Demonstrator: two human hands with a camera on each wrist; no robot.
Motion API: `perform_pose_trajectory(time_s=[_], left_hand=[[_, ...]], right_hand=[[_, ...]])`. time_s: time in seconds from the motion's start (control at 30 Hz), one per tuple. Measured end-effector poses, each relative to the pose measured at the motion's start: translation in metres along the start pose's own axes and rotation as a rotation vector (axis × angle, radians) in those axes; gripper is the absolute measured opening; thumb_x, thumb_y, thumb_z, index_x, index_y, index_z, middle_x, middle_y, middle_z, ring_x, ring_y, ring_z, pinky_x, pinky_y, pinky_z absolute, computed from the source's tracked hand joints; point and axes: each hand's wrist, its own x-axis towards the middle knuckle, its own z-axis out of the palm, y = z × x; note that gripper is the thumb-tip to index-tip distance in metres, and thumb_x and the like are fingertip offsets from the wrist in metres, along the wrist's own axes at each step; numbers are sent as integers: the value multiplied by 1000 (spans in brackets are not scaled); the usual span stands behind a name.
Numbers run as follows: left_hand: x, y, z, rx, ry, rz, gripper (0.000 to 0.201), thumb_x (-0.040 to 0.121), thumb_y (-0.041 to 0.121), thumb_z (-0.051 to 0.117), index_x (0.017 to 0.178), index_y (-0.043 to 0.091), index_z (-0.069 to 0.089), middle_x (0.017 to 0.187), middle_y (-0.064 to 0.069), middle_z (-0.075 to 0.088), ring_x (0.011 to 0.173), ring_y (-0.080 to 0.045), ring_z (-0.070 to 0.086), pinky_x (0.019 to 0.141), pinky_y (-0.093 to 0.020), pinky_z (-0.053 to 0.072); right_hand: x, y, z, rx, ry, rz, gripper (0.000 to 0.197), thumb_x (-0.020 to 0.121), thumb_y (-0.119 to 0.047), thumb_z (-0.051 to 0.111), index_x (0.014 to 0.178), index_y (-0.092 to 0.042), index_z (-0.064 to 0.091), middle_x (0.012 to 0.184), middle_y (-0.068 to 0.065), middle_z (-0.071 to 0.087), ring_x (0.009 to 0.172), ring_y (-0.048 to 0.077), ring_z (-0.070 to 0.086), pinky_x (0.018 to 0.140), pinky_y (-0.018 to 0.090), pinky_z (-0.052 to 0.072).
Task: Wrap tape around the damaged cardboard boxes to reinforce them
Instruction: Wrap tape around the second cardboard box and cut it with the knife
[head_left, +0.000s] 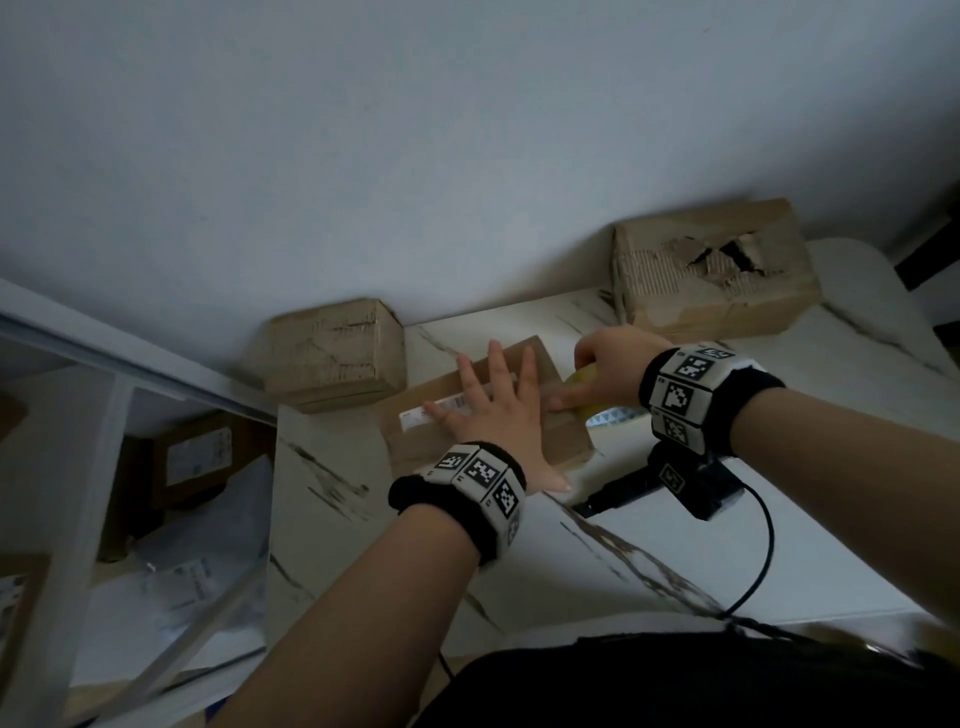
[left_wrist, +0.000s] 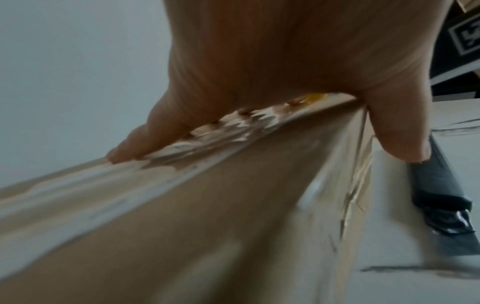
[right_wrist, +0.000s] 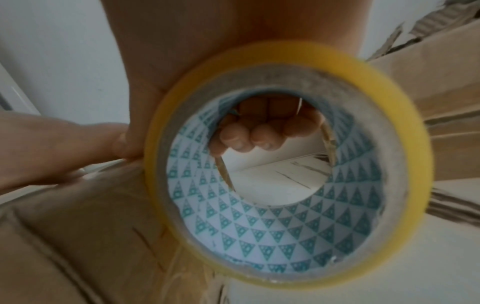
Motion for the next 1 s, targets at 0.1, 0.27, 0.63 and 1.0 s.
perform_pose_trajectory(time_s=[0.1, 0.27, 0.63, 1.0], left_hand=[[0, -1, 0, -3, 19, 7, 135, 60, 69, 71, 143, 30, -29, 154, -12, -25, 140, -46, -16, 98, -79, 12], [-5, -10, -7, -49, 75, 36, 128, 60, 69, 70, 140, 41, -25, 153, -12, -16, 139, -46, -6, 99, -78, 16], [-16, -37, -27, -597, 550, 160, 127, 43, 73, 70, 138, 46, -9, 150, -5, 2, 139, -32, 13, 109, -51, 32], [-41, -53, -35, -472, 575, 150, 126, 51, 80, 64, 146, 21, 6, 154, 5, -19, 145, -20, -11, 119, -44, 10]], right_hand=[[-5, 7, -3, 110, 25, -10, 41, 72, -61, 67, 85, -22, 63, 82, -4, 61, 80, 15, 58, 67, 27, 45], [-11, 17, -12, 240, 138, 12, 48, 83, -60, 55, 75, -14, 64, 69, 1, 61, 70, 17, 60, 63, 26, 47], [-32, -33, -100, 780, 571, -71, 49, 87, -52, 56, 81, -4, 62, 72, 3, 52, 71, 16, 50, 66, 28, 39], [-47, -78, -86, 804, 295, -134, 37, 77, -46, 70, 87, -11, 60, 81, 1, 59, 80, 19, 60, 76, 33, 49]])
